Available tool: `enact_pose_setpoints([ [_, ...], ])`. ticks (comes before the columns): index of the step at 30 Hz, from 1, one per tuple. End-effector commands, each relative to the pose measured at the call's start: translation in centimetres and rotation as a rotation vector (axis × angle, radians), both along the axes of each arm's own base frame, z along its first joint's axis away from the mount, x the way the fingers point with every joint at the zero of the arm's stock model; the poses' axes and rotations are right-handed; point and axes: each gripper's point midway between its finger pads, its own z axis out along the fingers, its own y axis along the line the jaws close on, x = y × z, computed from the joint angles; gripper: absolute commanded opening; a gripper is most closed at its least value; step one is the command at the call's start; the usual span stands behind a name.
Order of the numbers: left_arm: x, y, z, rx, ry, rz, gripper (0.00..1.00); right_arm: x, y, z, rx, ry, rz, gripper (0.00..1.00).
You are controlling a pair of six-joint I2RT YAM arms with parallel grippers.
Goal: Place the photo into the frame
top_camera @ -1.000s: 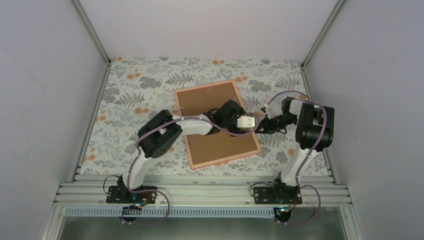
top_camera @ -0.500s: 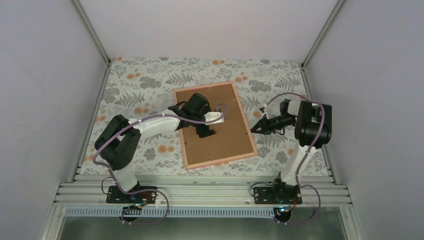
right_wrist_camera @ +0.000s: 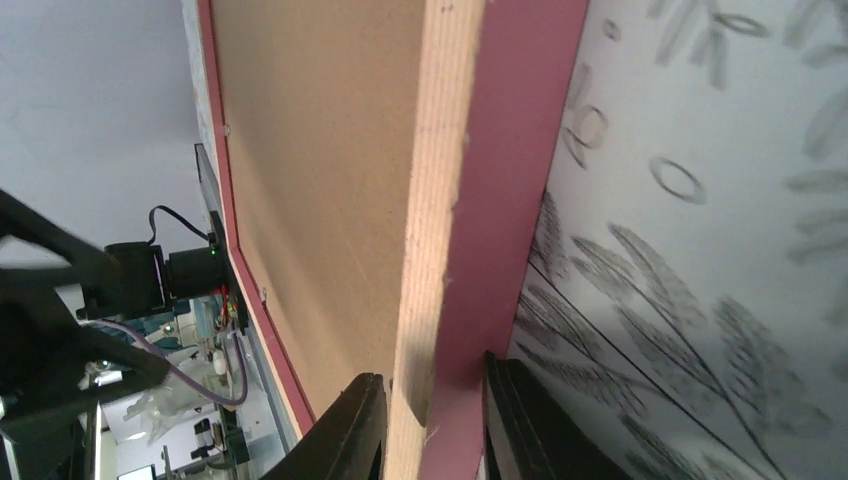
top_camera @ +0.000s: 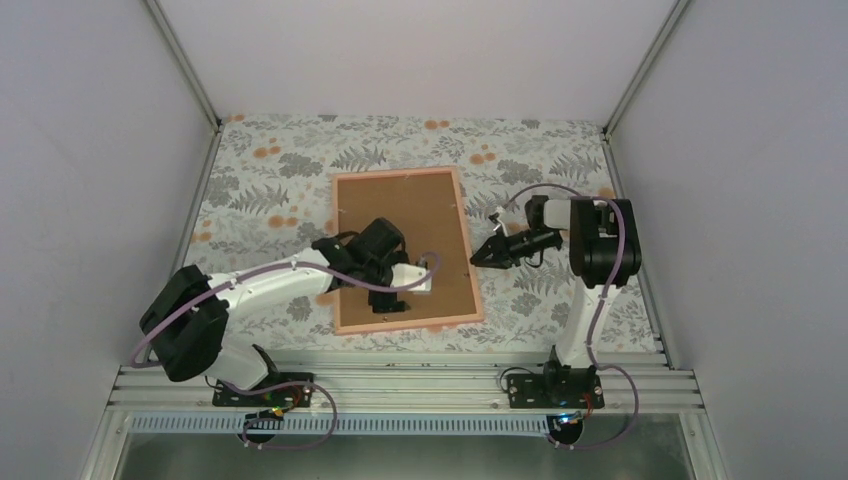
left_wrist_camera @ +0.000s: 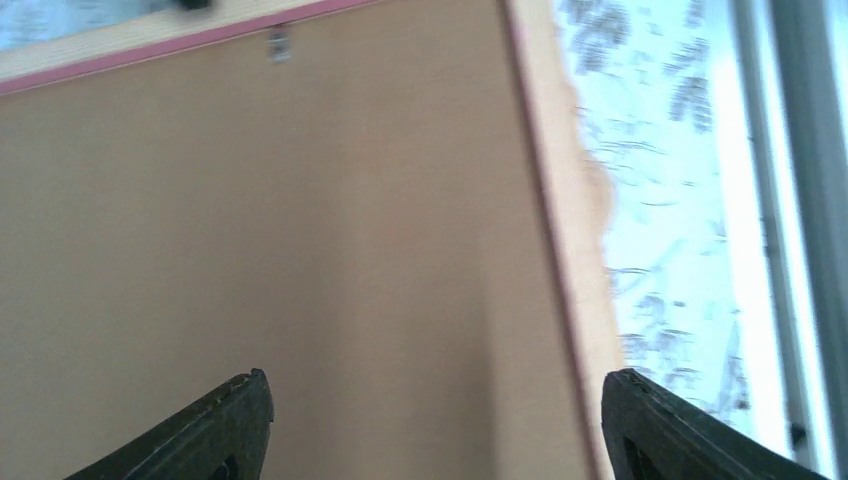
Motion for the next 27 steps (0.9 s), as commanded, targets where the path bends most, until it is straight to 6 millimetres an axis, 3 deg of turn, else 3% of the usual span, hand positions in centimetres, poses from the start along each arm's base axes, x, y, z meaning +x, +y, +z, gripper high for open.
enact_pose_setpoints([
  [1,-3.6,0.5,-1.6,0.051,0.062,-0.06,0.81,1.6,2.3,0.5,0.032,-0.045,-0.002,0.27],
  [7,-5.9,0.8,-4.5,0.119,0.081,-0.115,0.74,2.0,2.9,1.1,0.031,-0.077,0.0,0.3],
  [12,-4.9,1.2,-6.6,0.194,0.024,-0.081,0.65,3.4,1.9,3.4,-0.012,-0.22,-0.021,0.32],
  [19,-5.2,1.3,-7.7,0.213,0.006,-0.103,0.46,6.7,-1.2,8.4,-0.194,-0.581,-0.073,0.4],
  [22,-5.0,1.6,-8.3,0.236,-0.002,-0.112,0.35,8.7,-3.3,12.4,-0.305,-0.783,-0.12,0.46],
  [27,-4.7,1.8,-8.6,0.264,0.024,-0.104,0.16,11.0,-6.5,17.1,-0.475,-1.023,-0.202,0.58],
])
